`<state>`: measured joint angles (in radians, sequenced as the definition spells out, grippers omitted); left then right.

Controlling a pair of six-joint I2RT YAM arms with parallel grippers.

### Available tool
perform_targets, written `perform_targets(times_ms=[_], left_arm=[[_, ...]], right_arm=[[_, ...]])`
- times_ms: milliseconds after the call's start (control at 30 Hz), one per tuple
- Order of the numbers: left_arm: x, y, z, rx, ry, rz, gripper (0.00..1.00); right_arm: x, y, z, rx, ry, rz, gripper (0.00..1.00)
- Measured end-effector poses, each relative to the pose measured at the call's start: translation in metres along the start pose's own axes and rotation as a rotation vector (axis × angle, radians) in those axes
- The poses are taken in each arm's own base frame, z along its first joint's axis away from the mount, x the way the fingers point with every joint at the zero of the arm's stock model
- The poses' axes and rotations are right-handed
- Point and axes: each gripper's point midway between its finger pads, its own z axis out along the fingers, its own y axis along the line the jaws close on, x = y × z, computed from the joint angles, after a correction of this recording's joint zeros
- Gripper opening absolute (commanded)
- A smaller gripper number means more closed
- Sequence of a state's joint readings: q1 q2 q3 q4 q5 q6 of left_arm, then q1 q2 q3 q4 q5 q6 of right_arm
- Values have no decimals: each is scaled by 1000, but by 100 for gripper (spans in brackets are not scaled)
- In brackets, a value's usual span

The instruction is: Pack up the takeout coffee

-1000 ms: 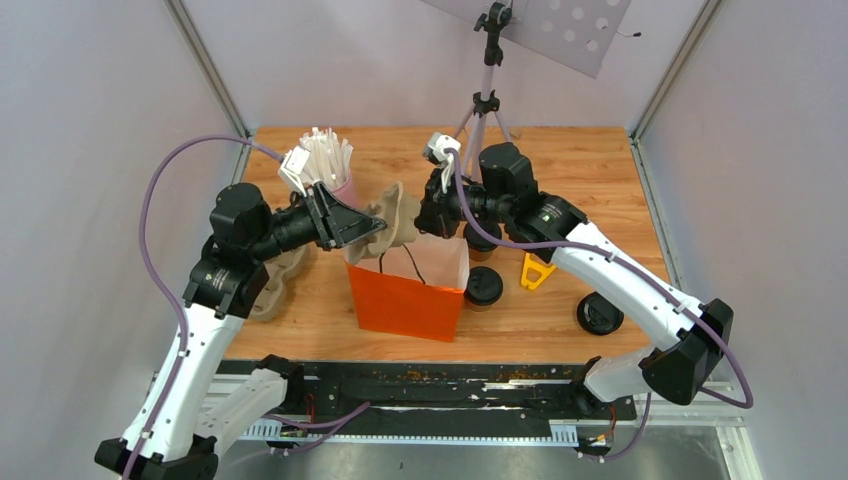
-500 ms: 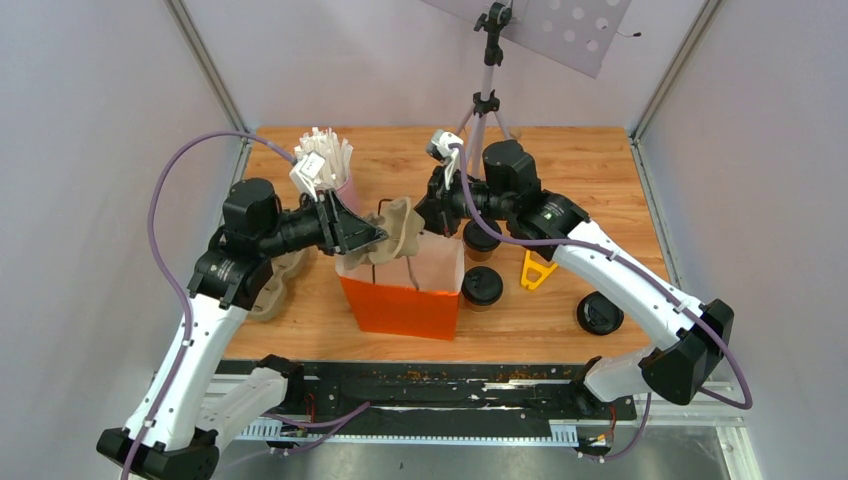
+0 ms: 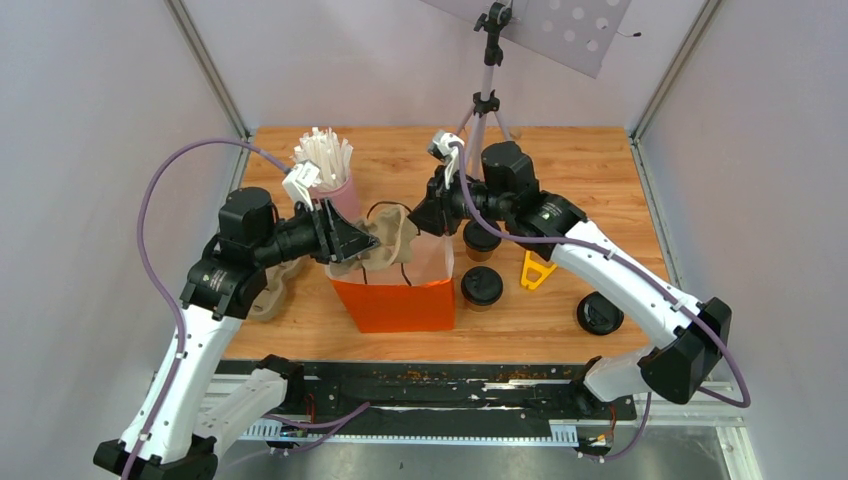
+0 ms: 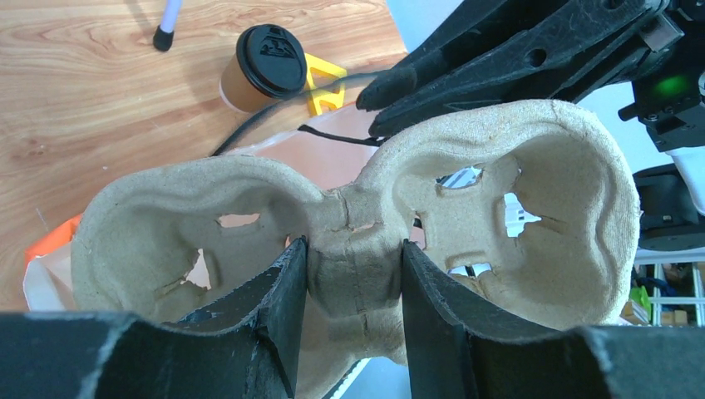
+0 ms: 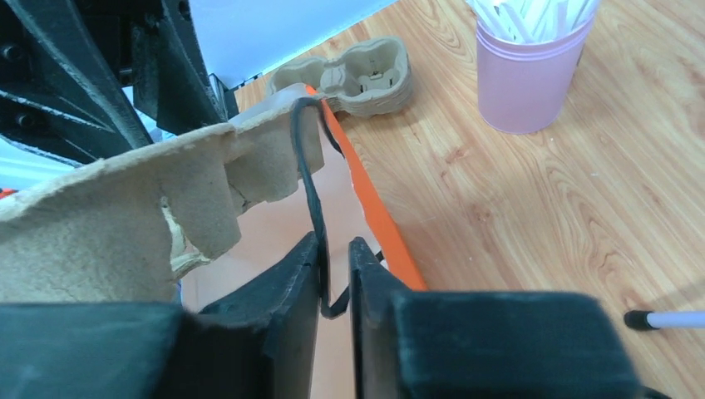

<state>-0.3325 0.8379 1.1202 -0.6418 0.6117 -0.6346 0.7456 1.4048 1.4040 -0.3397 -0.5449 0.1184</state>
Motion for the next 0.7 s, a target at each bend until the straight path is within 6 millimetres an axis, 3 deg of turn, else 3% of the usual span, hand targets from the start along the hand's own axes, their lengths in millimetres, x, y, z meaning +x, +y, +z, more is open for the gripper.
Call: perform_targets(times_ms=[133,267,467,567,700], left_arm=[[-2,-3,-1,7,-12,-10,41],[-3,-3,-1,6,-16,-15,41],[-4,-2,0,1,-20,-25,41],[-5,-3,0,4,-25,-25,41],[-4,-2,1,6,-28,-29,41]], right_arm=[[-1,-4,-6,47,-1,12,52],[-12,-2,-27,108,-35,-1,60],[-41,24,-73,123,-151,-62,65],[-36,39,-91,90,-194,-90,70],[-14,53,-95,24,-195,-102,73]])
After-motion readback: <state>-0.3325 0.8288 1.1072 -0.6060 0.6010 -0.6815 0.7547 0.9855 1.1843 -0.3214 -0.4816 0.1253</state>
